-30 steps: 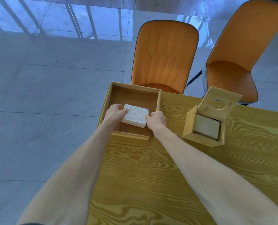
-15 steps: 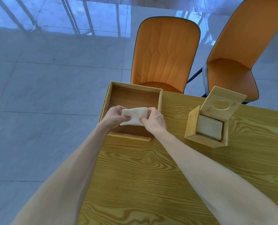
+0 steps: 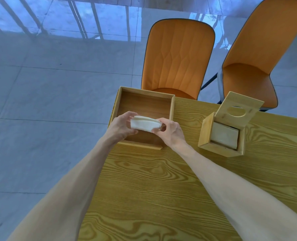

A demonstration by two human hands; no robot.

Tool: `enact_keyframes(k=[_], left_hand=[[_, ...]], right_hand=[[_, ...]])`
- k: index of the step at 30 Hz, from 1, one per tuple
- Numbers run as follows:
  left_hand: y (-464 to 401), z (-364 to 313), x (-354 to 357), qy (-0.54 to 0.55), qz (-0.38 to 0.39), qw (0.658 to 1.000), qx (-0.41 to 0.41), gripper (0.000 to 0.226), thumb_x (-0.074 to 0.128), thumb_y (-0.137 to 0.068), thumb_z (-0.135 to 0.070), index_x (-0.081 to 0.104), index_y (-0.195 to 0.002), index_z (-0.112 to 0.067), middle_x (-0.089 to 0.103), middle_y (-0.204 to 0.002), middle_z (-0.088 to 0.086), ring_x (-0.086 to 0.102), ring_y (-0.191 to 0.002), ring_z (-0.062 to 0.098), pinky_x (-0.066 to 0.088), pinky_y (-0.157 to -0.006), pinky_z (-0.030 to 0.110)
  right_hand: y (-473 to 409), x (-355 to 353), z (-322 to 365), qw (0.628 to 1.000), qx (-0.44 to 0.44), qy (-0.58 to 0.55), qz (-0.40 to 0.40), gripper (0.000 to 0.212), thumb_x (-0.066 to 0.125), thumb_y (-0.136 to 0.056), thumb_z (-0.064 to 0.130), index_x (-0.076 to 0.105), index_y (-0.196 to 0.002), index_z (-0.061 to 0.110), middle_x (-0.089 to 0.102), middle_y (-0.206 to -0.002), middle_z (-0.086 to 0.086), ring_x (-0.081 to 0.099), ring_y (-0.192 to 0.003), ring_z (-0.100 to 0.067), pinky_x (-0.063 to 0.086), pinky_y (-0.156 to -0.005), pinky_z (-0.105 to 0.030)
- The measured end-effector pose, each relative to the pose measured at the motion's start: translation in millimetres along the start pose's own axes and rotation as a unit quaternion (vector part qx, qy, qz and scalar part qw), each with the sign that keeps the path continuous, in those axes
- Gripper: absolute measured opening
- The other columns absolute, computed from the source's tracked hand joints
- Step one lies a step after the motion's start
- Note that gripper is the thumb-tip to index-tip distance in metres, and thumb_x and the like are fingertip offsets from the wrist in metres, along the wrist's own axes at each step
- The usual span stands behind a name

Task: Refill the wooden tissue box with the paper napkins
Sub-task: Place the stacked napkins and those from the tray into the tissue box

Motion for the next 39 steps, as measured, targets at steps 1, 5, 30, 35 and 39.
enact_keyframes(k=[1,5,30,35,39], left_hand=[[0,2,0,-0.015,-0.004,1.000,-0.006,0.049,0.082,-0.073,-0.011,0.065,-0.116,-0.028,0.069,-0.107,-0.003,0.063,-0.105,0.016,0.053,-0.093,0.044],[1,1,-3,-0.017,-0.024,1.000,0.003,0.028,0.080,-0.077,-0.011,0.073,-0.101,-0.023,0.072,-0.098,-0.003,0.065,-0.094,0.011,0.055,-0.087,0.040],[11,-72,38,0.097,0.028,0.993,0.054,0.026,0.076,-0.083,-0.030,0.070,-0.104,-0.016,0.073,-0.102,-0.002,0.069,-0.095,0.012,0.052,-0.079,0.024],[19,-102,63,0.093,0.051,0.993,0.060,0.021,0.075,-0.085,-0.028,0.070,-0.102,-0.017,0.071,-0.095,-0.009,0.067,-0.091,0.007,0.048,-0.075,0.021],[26,-121,86,0.081,0.046,0.994,0.065,0.020,0.075,-0.085,-0.030,0.070,-0.101,-0.020,0.072,-0.094,-0.009,0.067,-0.090,0.008,0.048,-0.077,0.023]], right_hand=[[0,0,0,1.000,-0.009,0.000,-0.006,0.028,0.071,-0.086,0.031,0.071,-0.113,0.026,0.073,-0.095,0.005,0.062,-0.081,-0.015,0.053,-0.068,-0.033],[1,-1,2,0.999,-0.036,-0.013,-0.031,0.016,0.071,-0.087,0.025,0.074,-0.103,0.026,0.075,-0.092,0.008,0.064,-0.080,-0.013,0.055,-0.070,-0.034],[51,-76,-33,0.984,0.026,-0.130,-0.117,0.023,0.072,-0.087,0.026,0.072,-0.109,0.017,0.075,-0.097,0.003,0.070,-0.084,-0.012,0.058,-0.075,-0.029],[71,-106,-55,0.980,0.030,-0.137,-0.143,0.022,0.073,-0.086,0.027,0.073,-0.106,0.020,0.072,-0.088,0.009,0.067,-0.076,-0.005,0.051,-0.067,-0.017],[87,-125,-76,0.972,0.035,-0.170,-0.159,0.020,0.075,-0.085,0.027,0.073,-0.104,0.020,0.072,-0.085,0.011,0.067,-0.074,-0.003,0.053,-0.068,-0.017]])
Point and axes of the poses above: each hand's wrist, its own y-axis away from the middle knuckle, its own x-axis out of the palm, z = x × y, the point moved 3 cm from there along -y, towards the middle knuckle
